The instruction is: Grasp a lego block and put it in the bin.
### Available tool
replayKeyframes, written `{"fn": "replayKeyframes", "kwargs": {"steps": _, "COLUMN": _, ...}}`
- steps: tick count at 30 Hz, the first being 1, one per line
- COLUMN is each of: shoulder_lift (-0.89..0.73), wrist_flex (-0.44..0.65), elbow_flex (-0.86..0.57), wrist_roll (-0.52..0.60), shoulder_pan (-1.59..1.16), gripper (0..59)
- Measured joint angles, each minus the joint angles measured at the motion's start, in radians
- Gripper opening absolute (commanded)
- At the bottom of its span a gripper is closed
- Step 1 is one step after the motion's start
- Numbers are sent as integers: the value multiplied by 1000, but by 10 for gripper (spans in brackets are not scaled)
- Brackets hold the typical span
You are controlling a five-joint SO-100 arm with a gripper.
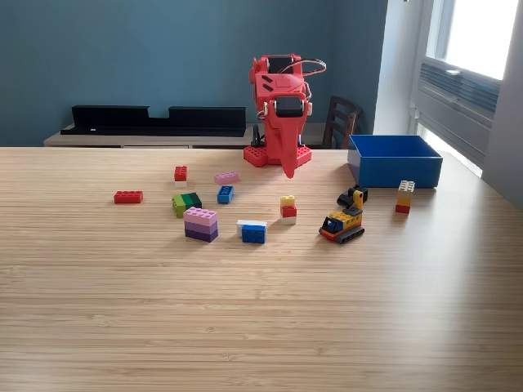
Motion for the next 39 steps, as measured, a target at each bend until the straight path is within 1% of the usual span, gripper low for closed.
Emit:
{"fn": "replayKeyframes", "kwargs": {"steps": 13, "shoulder_lift": -2, "wrist_flex": 0, "elbow_flex": -14, "wrist_roll": 20, "shoulder_pan": -71, "gripper": 0}}
{"fn": "replayKeyframes", "kwargs": {"steps": 26, "shoulder_lift": -2, "wrist_flex": 0, "elbow_flex": -3, "wrist_roll": 31, "shoulder_pan": -74, "gripper": 0}}
{"fn": "replayKeyframes", "kwargs": {"steps": 35, "shoulder_lift": -14, "wrist_flex": 0, "elbow_flex": -130, "wrist_roll": 46, "shoulder_pan": -120, "gripper": 0}}
{"fn": "replayKeyframes", "kwargs": {"steps": 37, "shoulder_lift": -52, "wrist_flex": 0, "elbow_flex": -169, "wrist_roll": 46, "shoulder_pan": -120, "gripper": 0}}
{"fn": "replayKeyframes", "kwargs": {"steps": 39, "shoulder_lift": -124, "wrist_flex": 0, "elbow_flex": -224, "wrist_roll": 46, "shoulder_pan": -120, "gripper": 0}}
